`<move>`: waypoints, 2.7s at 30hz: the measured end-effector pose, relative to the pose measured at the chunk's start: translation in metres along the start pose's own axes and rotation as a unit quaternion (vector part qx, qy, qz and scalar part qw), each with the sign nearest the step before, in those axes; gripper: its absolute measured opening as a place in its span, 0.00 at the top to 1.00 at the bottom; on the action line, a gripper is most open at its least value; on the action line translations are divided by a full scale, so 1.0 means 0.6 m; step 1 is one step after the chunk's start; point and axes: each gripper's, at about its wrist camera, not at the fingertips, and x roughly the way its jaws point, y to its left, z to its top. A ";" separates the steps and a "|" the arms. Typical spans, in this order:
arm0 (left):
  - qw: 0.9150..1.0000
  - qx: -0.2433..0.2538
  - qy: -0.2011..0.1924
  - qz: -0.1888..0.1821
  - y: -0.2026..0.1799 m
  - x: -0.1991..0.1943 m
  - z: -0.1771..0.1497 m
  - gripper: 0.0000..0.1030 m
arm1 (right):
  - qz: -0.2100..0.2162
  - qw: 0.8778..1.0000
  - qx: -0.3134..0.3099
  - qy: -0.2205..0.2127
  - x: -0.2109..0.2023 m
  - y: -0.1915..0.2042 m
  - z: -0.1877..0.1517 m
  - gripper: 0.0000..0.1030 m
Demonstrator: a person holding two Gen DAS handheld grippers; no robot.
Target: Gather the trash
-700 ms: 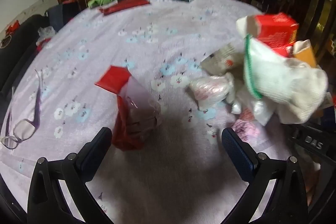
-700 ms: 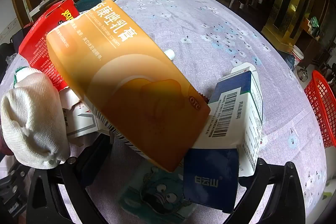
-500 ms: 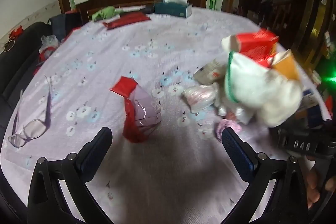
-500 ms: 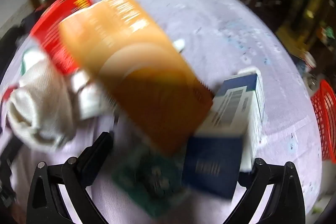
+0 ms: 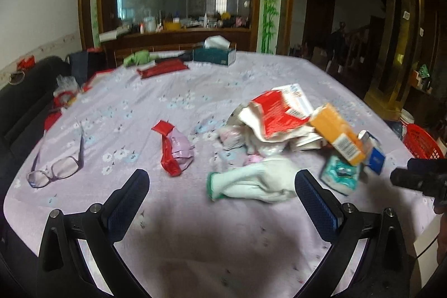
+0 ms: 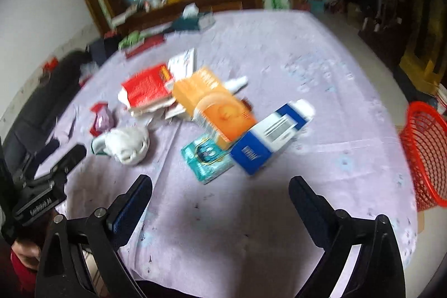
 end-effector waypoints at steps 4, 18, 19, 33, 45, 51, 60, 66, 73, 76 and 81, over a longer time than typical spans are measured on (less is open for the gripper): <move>1.000 -0.003 -0.016 -0.004 -0.021 -0.029 -0.018 0.00 | -0.018 0.999 0.006 -0.030 -0.021 -0.009 -0.031 0.24; 0.996 0.045 -0.069 0.018 -0.088 -0.093 -0.049 0.00 | -0.048 0.996 0.015 -0.079 -0.062 -0.024 -0.073 0.31; 0.996 0.047 -0.068 0.016 -0.090 -0.094 -0.049 0.00 | -0.050 0.995 0.019 -0.080 -0.063 -0.026 -0.073 0.31; 0.996 0.054 -0.067 0.005 -0.102 -0.091 -0.052 0.00 | -0.070 0.994 0.012 -0.078 -0.057 -0.025 -0.072 0.31; 0.996 0.054 -0.068 0.002 -0.100 -0.091 -0.056 0.00 | -0.076 0.994 0.009 -0.079 -0.057 -0.023 -0.073 0.31; 0.996 0.055 -0.067 0.001 -0.100 -0.089 -0.057 0.00 | -0.079 0.994 0.007 -0.076 -0.055 -0.022 -0.074 0.31; 0.997 0.056 -0.058 -0.005 -0.099 -0.086 -0.064 0.00 | -0.080 0.994 0.007 -0.074 -0.053 -0.023 -0.074 0.31; 0.997 0.056 -0.056 -0.006 -0.097 -0.086 -0.061 0.00 | -0.079 0.994 0.007 -0.071 -0.053 -0.024 -0.075 0.31; 0.996 0.068 -0.050 -0.010 -0.093 -0.082 -0.057 0.00 | -0.075 0.995 0.010 -0.065 -0.053 -0.027 -0.074 0.31; 0.996 0.075 -0.049 -0.006 -0.078 -0.079 -0.045 0.00 | -0.074 0.995 0.015 -0.065 -0.054 -0.032 -0.071 0.31; 0.997 0.074 -0.026 -0.021 -0.038 -0.053 -0.014 0.00 | -0.066 0.996 0.027 -0.058 -0.051 -0.041 -0.066 0.31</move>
